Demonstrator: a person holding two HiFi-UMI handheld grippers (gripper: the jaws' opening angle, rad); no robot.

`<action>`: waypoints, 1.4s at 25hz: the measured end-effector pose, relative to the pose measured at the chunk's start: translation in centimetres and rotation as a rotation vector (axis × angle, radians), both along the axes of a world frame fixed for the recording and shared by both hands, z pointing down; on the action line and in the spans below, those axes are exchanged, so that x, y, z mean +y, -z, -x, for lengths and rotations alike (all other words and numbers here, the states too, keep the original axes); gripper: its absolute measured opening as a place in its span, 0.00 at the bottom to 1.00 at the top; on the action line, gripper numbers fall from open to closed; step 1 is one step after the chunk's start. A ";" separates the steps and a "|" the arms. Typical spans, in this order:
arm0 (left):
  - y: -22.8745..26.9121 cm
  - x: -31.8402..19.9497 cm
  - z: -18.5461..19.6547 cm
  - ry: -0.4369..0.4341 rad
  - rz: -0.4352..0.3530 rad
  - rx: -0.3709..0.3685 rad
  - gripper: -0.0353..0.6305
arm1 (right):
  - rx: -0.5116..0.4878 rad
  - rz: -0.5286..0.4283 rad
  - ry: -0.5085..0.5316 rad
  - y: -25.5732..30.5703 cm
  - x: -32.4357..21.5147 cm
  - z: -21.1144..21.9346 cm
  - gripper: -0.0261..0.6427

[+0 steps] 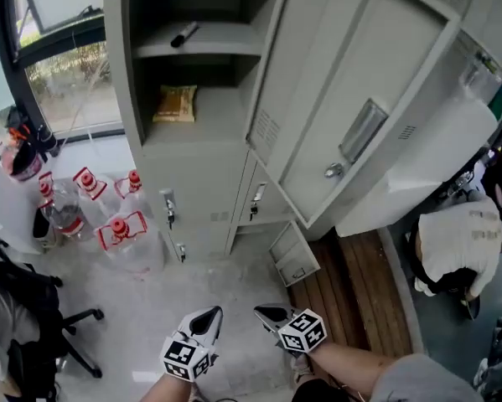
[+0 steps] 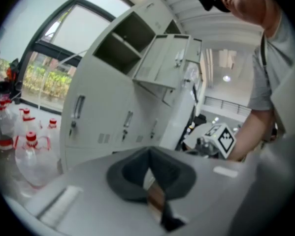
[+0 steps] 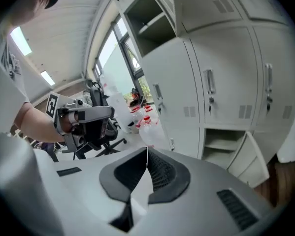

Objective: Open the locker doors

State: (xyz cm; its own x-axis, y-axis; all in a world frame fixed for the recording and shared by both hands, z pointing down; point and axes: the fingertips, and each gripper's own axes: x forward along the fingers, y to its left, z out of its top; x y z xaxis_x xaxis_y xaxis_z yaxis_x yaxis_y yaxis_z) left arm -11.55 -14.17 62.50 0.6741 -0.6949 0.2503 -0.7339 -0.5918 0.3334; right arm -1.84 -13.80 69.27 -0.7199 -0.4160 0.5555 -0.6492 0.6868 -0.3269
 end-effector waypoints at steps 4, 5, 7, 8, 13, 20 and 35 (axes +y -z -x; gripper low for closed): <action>12.3 1.0 -0.6 0.008 -0.086 -0.010 0.06 | -0.039 -0.099 0.037 12.8 -0.9 -0.6 0.05; 14.9 1.2 -0.7 0.013 -0.099 -0.004 0.06 | -0.050 -0.115 0.036 15.6 -1.2 -0.8 0.05; 19.7 1.8 -0.9 0.021 -0.120 0.014 0.06 | -0.066 -0.146 0.030 20.9 -1.9 -1.3 0.05; 21.9 2.1 -1.0 0.024 -0.132 0.020 0.06 | -0.072 -0.167 0.027 23.4 -2.2 -1.5 0.05; 30.9 3.2 -0.9 0.054 -0.225 -0.001 0.06 | -0.153 -0.282 0.004 34.8 -3.5 -3.0 0.05; 40.1 2.8 0.0 0.110 -0.362 0.023 0.06 | -0.164 -0.414 -0.012 43.1 -3.7 -5.3 0.05; 42.6 3.0 -0.2 0.142 -0.369 0.079 0.06 | -0.176 -0.467 -0.097 44.8 -3.6 -8.5 0.05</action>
